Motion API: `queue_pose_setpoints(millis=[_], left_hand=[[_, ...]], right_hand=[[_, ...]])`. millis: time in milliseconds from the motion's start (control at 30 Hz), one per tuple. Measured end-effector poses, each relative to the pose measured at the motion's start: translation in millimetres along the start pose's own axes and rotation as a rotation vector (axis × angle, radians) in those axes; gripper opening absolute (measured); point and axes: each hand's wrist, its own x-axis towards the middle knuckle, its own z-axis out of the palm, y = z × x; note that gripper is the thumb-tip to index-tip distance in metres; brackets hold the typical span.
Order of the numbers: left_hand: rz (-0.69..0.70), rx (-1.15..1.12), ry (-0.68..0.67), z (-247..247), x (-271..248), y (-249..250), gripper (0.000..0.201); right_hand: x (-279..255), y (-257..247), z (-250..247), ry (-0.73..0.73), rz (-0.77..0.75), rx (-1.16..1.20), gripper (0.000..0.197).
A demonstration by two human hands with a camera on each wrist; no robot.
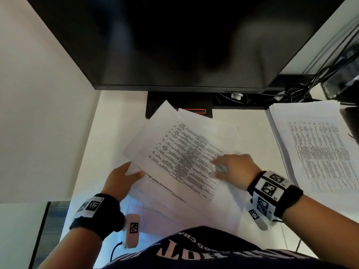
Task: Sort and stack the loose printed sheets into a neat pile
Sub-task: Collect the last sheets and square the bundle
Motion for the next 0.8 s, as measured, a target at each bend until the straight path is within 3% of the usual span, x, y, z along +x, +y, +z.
queue_pose_setpoints(millis=[100, 167, 300, 400, 533, 633, 733, 800], left_hand=[[0.013, 0.026, -0.036, -3, 0, 2, 0.006], [0.03, 0.017, -0.062, -4, -1, 6, 0.01], [0.082, 0.017, -0.152, -9, -1, 13, 0.017], [0.122, 0.07, -0.152, -13, 3, 12, 0.023], [0.152, 0.071, -0.138, -19, 8, 12, 0.027], [0.193, 0.011, -0.125, -26, 9, 15, 0.027], [0.224, -0.036, -0.14, -26, 5, 26, 0.035], [0.255, -0.029, -0.191, -24, 1, 38, 0.042]], right_hand=[[14, -2, -18, 0.288, 0.067, 0.294, 0.06], [28, -2, -27, 0.377, 0.119, 0.39, 0.068], [47, -8, -32, 0.292, 0.208, 0.396, 0.07], [55, -12, -27, 0.271, 0.213, 0.292, 0.022], [50, -2, -31, 0.276, 0.18, 0.468, 0.023], [41, 7, -42, 0.253, 0.176, 0.414, 0.034], [36, 5, -45, 0.249, 0.126, 0.476, 0.019], [32, -4, -45, 0.214, 0.087, 0.549, 0.044]])
